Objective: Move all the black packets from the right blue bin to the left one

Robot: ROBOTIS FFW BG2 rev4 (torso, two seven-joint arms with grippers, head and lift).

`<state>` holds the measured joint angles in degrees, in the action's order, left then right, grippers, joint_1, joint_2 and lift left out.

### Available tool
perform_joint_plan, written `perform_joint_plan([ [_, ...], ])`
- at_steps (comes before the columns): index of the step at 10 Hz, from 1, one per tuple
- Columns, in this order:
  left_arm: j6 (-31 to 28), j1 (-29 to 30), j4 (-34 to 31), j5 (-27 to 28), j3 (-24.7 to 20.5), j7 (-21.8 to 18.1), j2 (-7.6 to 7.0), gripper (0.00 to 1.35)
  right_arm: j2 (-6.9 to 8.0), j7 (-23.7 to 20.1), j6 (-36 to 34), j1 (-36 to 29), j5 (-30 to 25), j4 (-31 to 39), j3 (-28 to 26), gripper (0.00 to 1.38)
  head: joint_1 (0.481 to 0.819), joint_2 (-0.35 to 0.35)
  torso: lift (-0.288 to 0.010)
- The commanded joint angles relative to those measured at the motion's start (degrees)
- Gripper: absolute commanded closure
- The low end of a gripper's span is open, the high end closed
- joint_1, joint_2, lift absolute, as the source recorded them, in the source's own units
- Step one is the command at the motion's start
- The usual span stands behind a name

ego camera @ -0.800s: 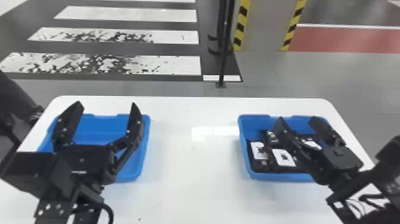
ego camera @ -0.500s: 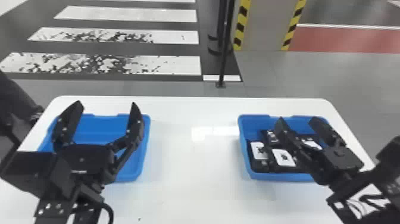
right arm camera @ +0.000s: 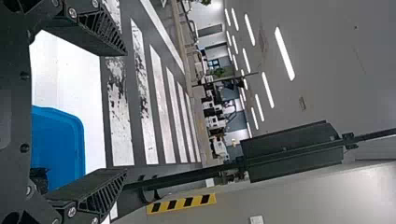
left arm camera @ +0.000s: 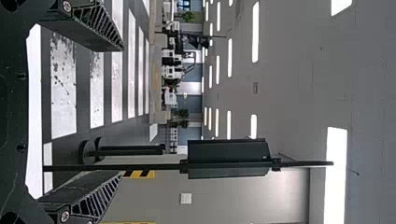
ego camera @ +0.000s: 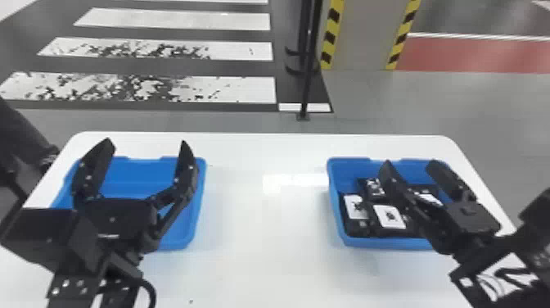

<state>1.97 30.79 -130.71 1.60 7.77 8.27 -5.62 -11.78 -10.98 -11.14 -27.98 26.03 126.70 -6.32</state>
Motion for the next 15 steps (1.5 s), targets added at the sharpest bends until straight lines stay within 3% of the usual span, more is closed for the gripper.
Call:
perform_joint_plan([
  [1, 0.00, 0.00, 0.00, 0.00, 0.00, 0.00, 0.00, 0.09, 0.00, 0.00, 0.04, 0.00, 0.13, -0.07, -0.07, 0.14, 0.695, -0.052, -0.140],
  [4, -0.14, 0.00, 0.00, 0.00, 0.00, -0.18, 0.00, 0.09, 0.00, -1.23, -3.48, 1.69, -0.21, -1.90, -2.02, 0.14, 0.695, -0.057, -0.140],
  [8, -0.28, 0.00, 0.00, -0.11, 0.00, -0.36, -0.09, 0.09, -0.35, -3.34, -21.06, 7.17, -3.64, -3.16, -6.02, 0.14, 0.695, -0.088, -0.140],
  [15, -0.28, 0.14, 0.00, -0.23, 0.00, -0.44, -0.09, 0.09, -1.23, -3.78, -41.73, 14.77, -5.81, -8.08, -8.30, 0.14, 0.695, -0.127, -0.140],
])
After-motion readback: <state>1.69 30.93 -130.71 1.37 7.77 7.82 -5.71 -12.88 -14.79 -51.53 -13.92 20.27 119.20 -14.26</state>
